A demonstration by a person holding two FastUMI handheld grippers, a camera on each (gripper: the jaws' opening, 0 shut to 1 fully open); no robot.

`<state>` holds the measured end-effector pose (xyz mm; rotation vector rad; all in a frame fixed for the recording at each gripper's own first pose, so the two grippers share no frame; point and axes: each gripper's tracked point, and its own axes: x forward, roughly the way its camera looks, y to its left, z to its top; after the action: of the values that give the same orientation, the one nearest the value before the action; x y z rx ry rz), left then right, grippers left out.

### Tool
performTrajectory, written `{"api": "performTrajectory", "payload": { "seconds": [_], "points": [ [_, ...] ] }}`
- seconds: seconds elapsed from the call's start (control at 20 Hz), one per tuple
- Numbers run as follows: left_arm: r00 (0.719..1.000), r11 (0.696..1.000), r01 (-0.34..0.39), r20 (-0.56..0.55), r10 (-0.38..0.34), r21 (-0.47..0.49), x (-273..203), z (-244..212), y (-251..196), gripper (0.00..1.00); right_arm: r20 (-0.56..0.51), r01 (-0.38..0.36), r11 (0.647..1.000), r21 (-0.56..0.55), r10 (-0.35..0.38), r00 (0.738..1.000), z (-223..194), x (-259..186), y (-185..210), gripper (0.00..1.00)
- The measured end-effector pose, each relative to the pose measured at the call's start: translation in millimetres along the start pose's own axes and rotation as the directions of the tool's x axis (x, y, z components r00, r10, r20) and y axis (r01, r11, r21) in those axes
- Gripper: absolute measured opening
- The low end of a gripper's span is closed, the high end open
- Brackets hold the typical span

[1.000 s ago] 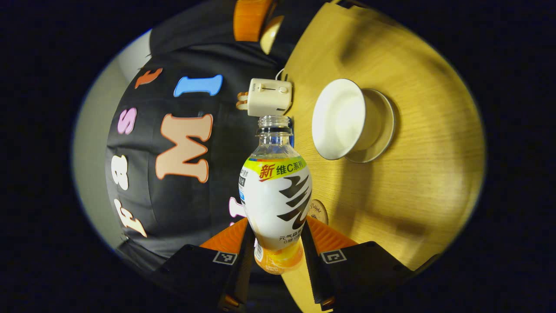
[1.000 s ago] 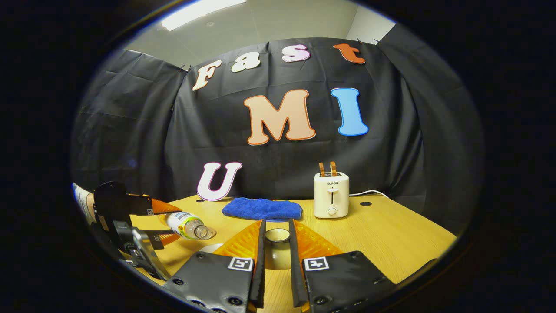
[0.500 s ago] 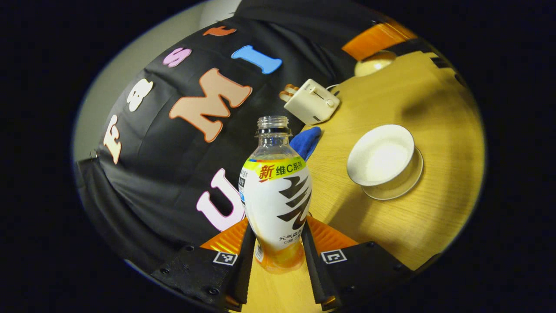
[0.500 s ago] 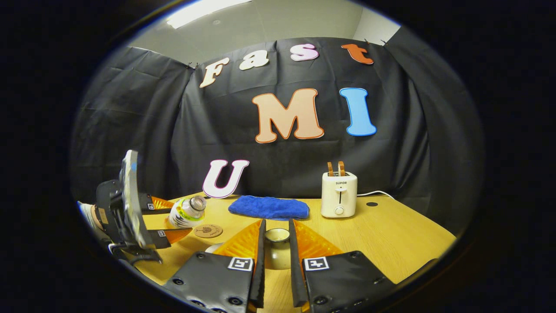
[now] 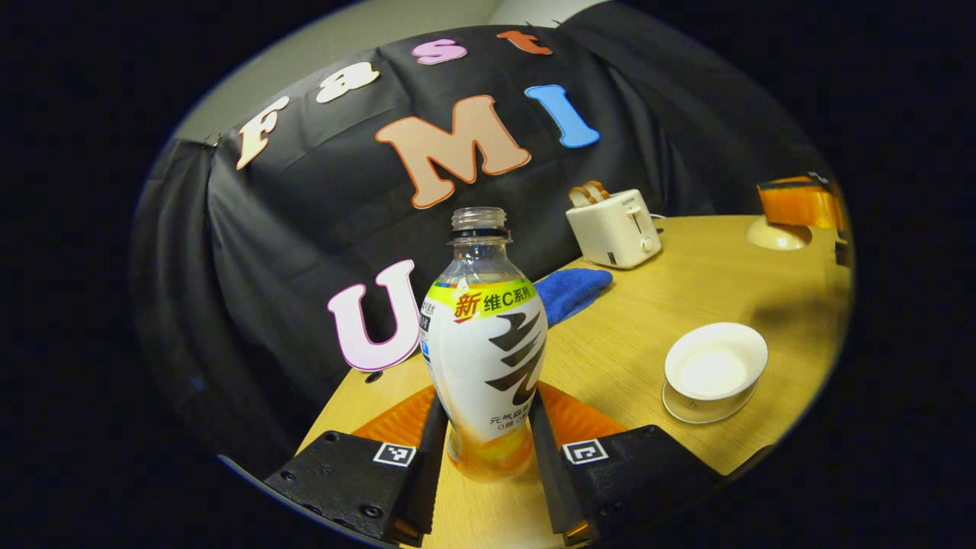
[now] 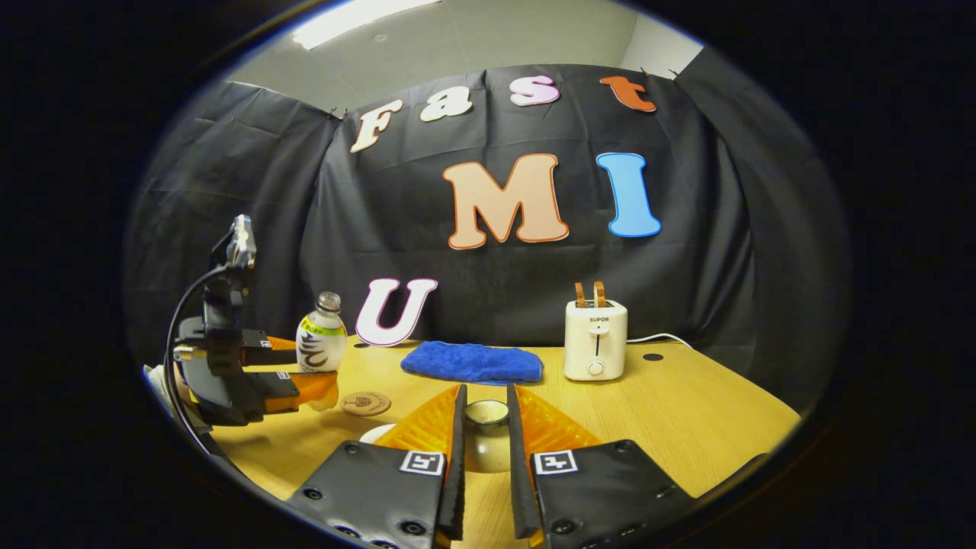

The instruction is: Open the teacup lid with one hand, grasp the water bottle and pour water into the teacup with the other hand; after pouring, place the water bottle on the coaster and then close the teacup lid.

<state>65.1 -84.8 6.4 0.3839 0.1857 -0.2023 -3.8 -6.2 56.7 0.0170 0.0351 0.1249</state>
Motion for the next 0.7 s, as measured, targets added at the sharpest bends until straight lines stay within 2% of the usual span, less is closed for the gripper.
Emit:
{"api": "performTrajectory", "payload": {
  "seconds": [0.15,0.35,0.55,0.7],
  "points": [
    [1.000,0.987,-0.006,-0.007,0.005,-0.162,12,-5,10,0.54,-0.007,0.000,1.000,-0.001,0.000,1.000,-3,1,-1,0.28],
    [1.000,0.947,-0.005,0.002,0.006,-0.321,27,-7,22,0.54,-0.011,0.008,1.000,-0.004,-0.008,1.000,-4,2,-4,0.28],
    [0.998,0.923,0.000,0.060,0.025,-0.385,45,0,28,0.54,-0.020,0.009,1.000,-0.002,-0.009,1.000,-8,3,-5,0.28],
    [0.996,0.917,0.018,0.086,0.018,-0.399,58,5,22,0.55,-0.028,0.009,1.000,-0.003,-0.009,1.000,-11,5,-5,0.28]
  ]
}}
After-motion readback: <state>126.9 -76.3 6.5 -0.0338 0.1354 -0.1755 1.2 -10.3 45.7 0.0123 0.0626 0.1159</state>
